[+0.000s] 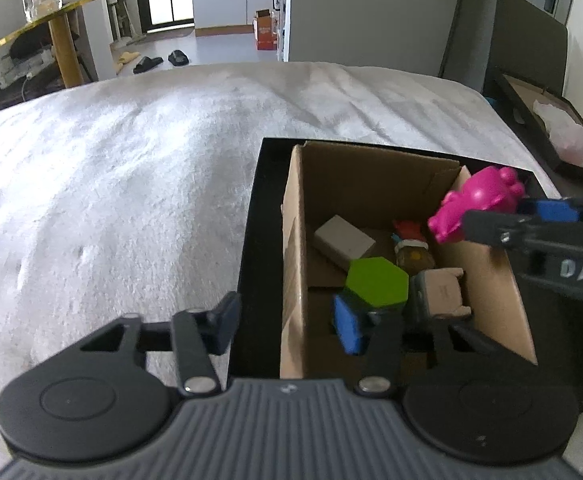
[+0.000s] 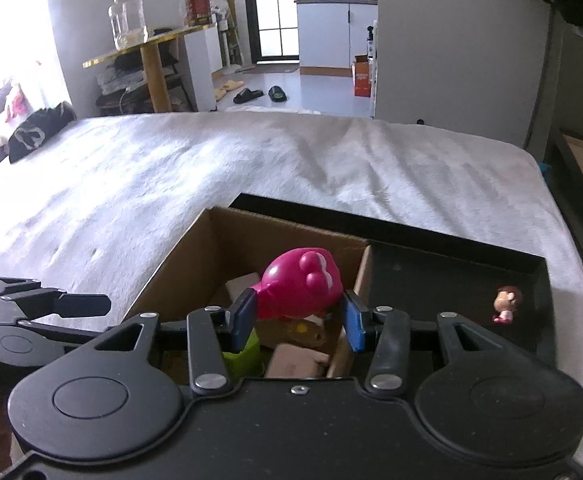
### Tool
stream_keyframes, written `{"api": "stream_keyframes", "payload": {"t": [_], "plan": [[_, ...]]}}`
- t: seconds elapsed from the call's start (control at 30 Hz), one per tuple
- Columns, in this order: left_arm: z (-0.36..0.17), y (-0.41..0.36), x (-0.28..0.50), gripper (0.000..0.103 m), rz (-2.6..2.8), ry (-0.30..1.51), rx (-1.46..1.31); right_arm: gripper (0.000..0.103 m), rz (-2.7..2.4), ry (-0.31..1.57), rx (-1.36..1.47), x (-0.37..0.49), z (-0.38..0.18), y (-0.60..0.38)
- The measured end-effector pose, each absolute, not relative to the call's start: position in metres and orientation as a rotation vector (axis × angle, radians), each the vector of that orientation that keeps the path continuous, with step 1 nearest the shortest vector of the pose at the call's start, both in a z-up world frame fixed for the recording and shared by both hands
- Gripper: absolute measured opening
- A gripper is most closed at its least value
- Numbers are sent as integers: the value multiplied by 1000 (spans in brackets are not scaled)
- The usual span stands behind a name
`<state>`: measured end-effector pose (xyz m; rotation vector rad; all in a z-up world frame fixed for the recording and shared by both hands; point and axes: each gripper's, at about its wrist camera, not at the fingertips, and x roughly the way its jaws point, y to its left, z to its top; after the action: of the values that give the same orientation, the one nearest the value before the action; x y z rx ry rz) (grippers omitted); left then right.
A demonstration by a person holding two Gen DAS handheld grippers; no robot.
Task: Organize rigid objects
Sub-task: 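Lower the pink figure into the box and open the right gripper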
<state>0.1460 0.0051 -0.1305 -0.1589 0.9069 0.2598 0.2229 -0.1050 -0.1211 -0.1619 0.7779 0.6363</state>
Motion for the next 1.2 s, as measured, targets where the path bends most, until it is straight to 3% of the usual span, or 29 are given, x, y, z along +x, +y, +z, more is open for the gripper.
{"api": "stream_keyframes", "payload": {"t": [0.27,0.33,1.2], "plan": [[-136,11,144,12,224,910,-206,45,633,797,-197,224,-133,-86],[-136,11,144,9,211,907,-217,45,631,796,-202,225,-135,-82],[-134,8,147,10,242,918,-211,47,599,803,-177,209,-122,-109]]}}
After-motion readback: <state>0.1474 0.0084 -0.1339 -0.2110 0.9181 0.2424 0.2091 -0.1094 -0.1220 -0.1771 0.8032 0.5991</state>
